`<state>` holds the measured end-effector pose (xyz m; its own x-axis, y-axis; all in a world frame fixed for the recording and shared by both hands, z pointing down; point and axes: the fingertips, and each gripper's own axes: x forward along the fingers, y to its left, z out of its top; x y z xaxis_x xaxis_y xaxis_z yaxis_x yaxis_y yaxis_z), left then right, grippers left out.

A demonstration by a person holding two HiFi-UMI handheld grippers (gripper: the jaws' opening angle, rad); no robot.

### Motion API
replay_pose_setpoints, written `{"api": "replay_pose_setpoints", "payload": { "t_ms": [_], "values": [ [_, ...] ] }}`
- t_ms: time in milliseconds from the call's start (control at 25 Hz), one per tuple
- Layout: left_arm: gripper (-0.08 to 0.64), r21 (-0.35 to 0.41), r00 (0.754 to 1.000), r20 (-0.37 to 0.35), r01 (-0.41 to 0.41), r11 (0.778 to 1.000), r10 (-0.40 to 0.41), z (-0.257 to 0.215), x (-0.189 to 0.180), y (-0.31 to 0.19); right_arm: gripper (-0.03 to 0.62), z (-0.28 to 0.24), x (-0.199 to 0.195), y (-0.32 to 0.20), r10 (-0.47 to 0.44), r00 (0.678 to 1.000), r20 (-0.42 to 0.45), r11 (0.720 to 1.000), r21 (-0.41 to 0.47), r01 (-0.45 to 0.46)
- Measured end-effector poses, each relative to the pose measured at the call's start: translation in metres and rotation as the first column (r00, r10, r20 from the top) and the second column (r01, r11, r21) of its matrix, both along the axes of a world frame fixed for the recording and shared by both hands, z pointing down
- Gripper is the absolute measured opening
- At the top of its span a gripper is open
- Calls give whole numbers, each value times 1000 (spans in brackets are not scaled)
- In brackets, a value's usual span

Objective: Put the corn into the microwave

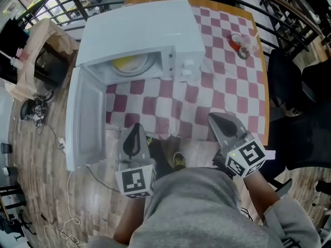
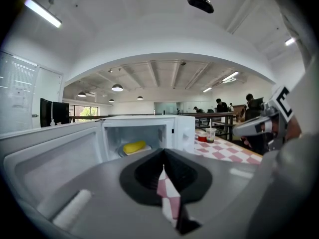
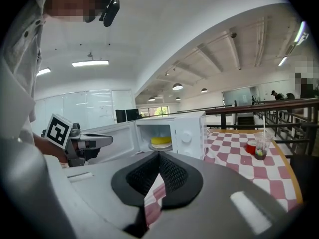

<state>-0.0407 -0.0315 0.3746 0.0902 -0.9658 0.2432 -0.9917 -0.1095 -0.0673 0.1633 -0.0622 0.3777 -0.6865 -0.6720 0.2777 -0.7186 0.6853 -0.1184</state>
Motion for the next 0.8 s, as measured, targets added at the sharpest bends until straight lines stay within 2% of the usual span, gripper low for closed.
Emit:
{"api": "replay_pose_setpoints", "payload": {
  "t_ms": [400, 800],
  "values": [
    [11, 17, 1000, 8, 1, 1000, -1, -7, 22, 20, 0, -8, 17, 15, 7, 1000, 21, 1000, 26, -7],
    [10, 28, 1000, 8, 3, 1000, -3, -16, 17, 21, 0, -19, 8, 17, -2, 999, 33, 999, 51, 1]
  ]
}}
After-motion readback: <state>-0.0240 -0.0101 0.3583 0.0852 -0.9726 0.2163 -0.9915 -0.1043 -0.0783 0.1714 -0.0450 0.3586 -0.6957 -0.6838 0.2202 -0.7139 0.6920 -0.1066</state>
